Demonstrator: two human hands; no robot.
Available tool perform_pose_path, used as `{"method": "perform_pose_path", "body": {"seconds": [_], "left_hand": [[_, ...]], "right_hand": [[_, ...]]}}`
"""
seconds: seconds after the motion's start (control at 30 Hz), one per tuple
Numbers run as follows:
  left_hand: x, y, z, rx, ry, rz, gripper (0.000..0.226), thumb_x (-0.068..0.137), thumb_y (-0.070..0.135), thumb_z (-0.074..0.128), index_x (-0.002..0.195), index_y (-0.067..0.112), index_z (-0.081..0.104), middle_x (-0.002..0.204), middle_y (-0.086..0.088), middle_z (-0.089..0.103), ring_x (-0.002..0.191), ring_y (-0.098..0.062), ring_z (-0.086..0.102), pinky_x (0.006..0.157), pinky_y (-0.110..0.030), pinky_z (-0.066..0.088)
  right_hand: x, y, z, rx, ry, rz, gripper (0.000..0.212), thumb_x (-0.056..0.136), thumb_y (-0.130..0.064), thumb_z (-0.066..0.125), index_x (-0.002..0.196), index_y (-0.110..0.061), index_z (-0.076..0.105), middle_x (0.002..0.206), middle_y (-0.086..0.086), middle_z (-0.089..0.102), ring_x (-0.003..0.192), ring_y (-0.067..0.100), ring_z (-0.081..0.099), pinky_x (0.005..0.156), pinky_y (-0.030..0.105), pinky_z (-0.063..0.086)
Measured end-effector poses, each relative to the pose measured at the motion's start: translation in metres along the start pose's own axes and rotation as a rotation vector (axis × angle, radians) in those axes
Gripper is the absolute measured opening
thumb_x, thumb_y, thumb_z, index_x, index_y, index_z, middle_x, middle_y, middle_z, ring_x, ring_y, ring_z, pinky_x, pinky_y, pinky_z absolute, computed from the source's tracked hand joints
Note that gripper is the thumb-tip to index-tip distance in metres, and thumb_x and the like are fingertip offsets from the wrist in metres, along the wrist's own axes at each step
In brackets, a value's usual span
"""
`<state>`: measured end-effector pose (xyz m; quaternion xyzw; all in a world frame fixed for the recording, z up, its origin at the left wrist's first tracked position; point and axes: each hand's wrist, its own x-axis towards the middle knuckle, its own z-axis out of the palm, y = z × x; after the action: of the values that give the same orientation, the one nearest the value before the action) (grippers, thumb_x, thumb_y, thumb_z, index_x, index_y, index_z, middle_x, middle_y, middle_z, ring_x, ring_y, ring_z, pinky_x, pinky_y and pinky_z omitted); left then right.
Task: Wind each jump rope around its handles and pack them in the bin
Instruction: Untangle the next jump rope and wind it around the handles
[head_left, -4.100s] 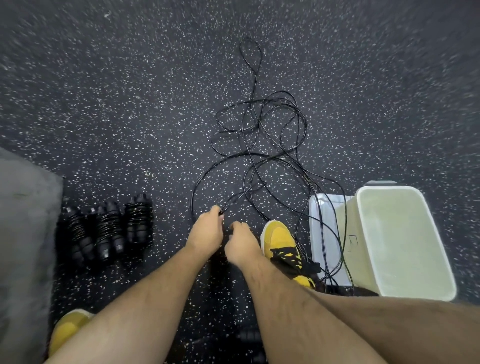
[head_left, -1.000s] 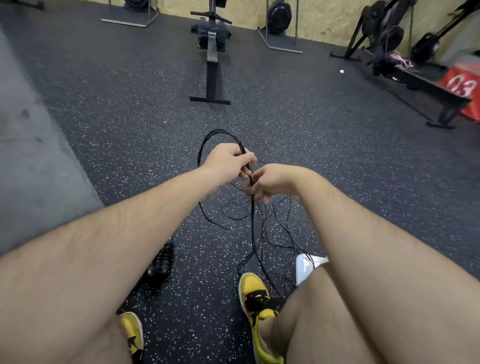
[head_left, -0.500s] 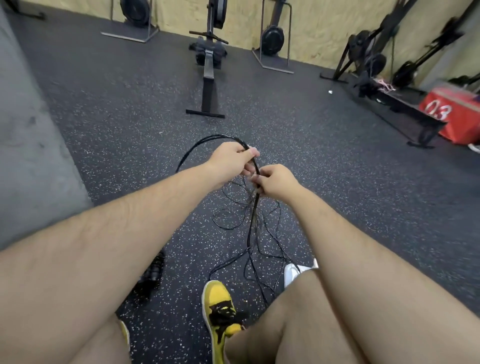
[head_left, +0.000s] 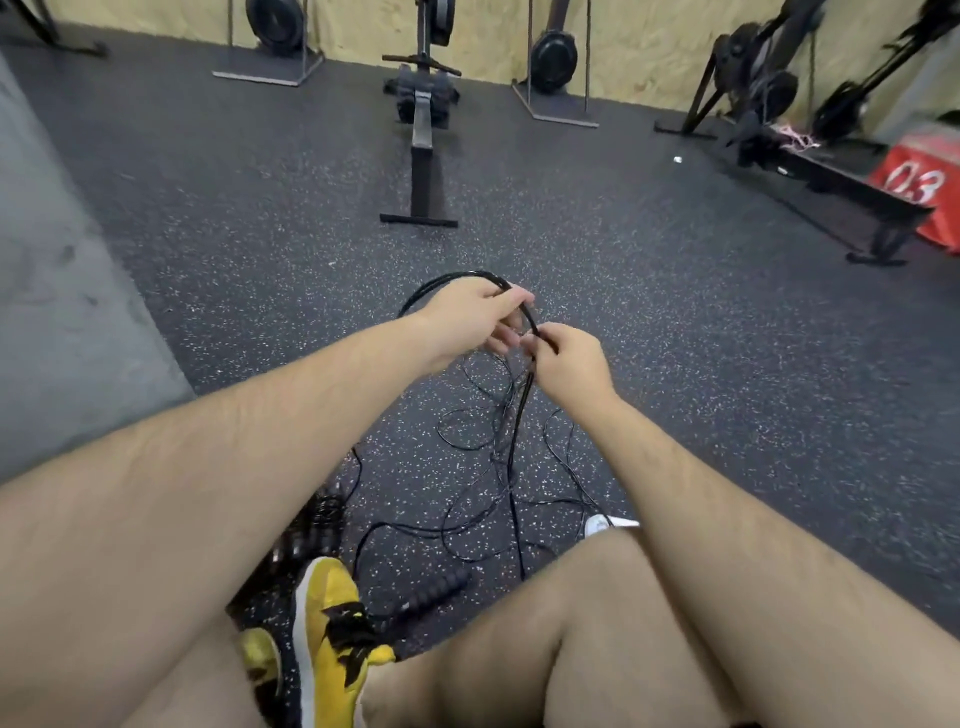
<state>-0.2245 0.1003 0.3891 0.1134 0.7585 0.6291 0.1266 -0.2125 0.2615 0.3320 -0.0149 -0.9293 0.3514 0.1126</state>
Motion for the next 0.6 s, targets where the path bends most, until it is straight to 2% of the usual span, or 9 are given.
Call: {"method": "perform_pose_path", "body": {"seconds": [0.07,0.17,0.27,0.37,0.47,0.53,0.6], "left_hand": [[0.003,-0.003,0.003,0.006,-0.007,-0.011,0.021,0.107,0.019,0.047,0.109,0.011,0.066,0.093,-0.011,0.061,0.065,-0.014,0.064,0.060,-0.026,0.053],[0.004,-0.005,0.005,0.044,-0.014,-0.035,0.027,0.107,0.019,0.047,0.116,0.002,0.066,0.094,-0.012,0.061,0.064,-0.013,0.064,0.059,-0.024,0.052],[0.003,-0.002,0.006,0.063,-0.015,-0.047,0.029,0.108,0.021,0.046,0.114,0.002,0.067,0.095,-0.014,0.062,0.068,-0.015,0.064,0.061,-0.025,0.052],[0.004,0.003,0.003,0.051,0.006,-0.033,0.025,0.108,0.022,0.046,0.106,0.008,0.066,0.097,-0.014,0.062,0.073,-0.019,0.065,0.061,-0.025,0.054],[0.003,0.008,-0.001,0.019,0.022,-0.019,0.026,0.108,0.024,0.046,0.108,0.007,0.066,0.095,-0.012,0.061,0.074,-0.019,0.064,0.058,-0.024,0.053],[0.001,0.010,-0.003,-0.010,0.043,-0.005,0.027,0.106,0.024,0.049,0.110,0.005,0.067,0.096,-0.010,0.061,0.074,-0.018,0.065,0.058,-0.025,0.052],[-0.004,0.012,-0.004,-0.052,0.068,0.017,0.020,0.103,0.013,0.053,0.114,0.001,0.065,0.097,-0.009,0.062,0.071,-0.016,0.066,0.057,-0.026,0.052]], "right_hand": [[-0.010,0.006,0.010,0.068,0.069,0.013,0.023,0.098,-0.021,0.052,0.078,-0.021,0.063,0.069,-0.007,0.060,0.064,0.008,0.051,0.054,0.026,0.035],[-0.024,0.012,0.026,0.147,0.073,0.017,0.025,0.099,-0.025,0.052,0.076,-0.021,0.060,0.069,-0.006,0.061,0.066,0.016,0.055,0.055,0.030,0.038],[-0.025,0.009,0.029,0.193,0.058,0.041,0.023,0.098,-0.026,0.053,0.080,-0.017,0.065,0.073,-0.001,0.066,0.073,0.023,0.064,0.062,0.035,0.048],[-0.021,0.001,0.022,0.178,0.061,0.017,0.025,0.097,-0.025,0.053,0.076,-0.017,0.063,0.070,-0.002,0.065,0.067,0.020,0.059,0.061,0.034,0.045],[-0.021,-0.006,0.013,0.148,0.065,0.000,0.027,0.097,-0.024,0.053,0.072,-0.017,0.062,0.069,0.001,0.066,0.064,0.020,0.056,0.059,0.033,0.044],[-0.019,-0.010,0.006,0.149,0.059,0.002,0.026,0.096,-0.023,0.054,0.074,-0.016,0.063,0.069,0.002,0.067,0.067,0.024,0.063,0.061,0.038,0.052],[-0.015,-0.017,-0.003,0.155,0.056,-0.009,0.025,0.096,-0.023,0.055,0.073,-0.015,0.063,0.069,0.003,0.067,0.071,0.027,0.068,0.065,0.046,0.056]]}}
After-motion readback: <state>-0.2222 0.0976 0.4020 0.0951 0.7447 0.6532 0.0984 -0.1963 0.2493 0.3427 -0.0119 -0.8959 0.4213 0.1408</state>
